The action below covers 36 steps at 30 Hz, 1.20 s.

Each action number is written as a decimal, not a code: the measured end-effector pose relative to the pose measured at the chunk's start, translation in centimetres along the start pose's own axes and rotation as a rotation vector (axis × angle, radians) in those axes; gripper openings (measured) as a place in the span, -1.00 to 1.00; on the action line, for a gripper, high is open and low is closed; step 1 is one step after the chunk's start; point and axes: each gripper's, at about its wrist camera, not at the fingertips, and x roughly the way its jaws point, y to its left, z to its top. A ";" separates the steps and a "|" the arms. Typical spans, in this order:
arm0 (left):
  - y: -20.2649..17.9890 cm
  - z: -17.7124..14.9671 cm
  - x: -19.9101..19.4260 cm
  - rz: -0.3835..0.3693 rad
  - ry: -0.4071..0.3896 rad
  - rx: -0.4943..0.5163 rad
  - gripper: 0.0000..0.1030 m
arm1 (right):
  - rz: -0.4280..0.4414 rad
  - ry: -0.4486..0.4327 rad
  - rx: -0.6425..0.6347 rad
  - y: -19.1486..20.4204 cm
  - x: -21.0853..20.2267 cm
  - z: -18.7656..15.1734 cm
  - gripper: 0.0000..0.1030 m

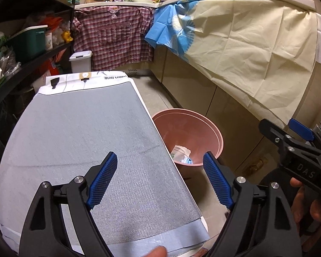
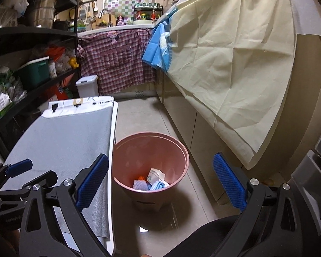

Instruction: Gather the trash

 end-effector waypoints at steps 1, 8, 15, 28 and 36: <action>-0.1 -0.1 -0.1 0.006 -0.004 0.007 0.55 | -0.003 0.005 0.002 0.0 0.1 0.0 0.87; 0.5 -0.1 0.0 0.053 -0.012 -0.001 0.55 | -0.003 0.024 0.015 -0.2 0.5 -0.1 0.87; 0.9 0.1 0.0 0.073 -0.021 -0.010 0.55 | 0.000 0.027 0.017 -0.1 0.6 -0.1 0.87; 1.0 0.3 0.0 0.073 -0.023 -0.011 0.55 | 0.000 0.027 0.015 -0.2 0.6 -0.1 0.87; 0.9 0.3 0.0 0.070 -0.022 -0.014 0.55 | 0.000 0.027 0.015 -0.2 0.6 -0.1 0.87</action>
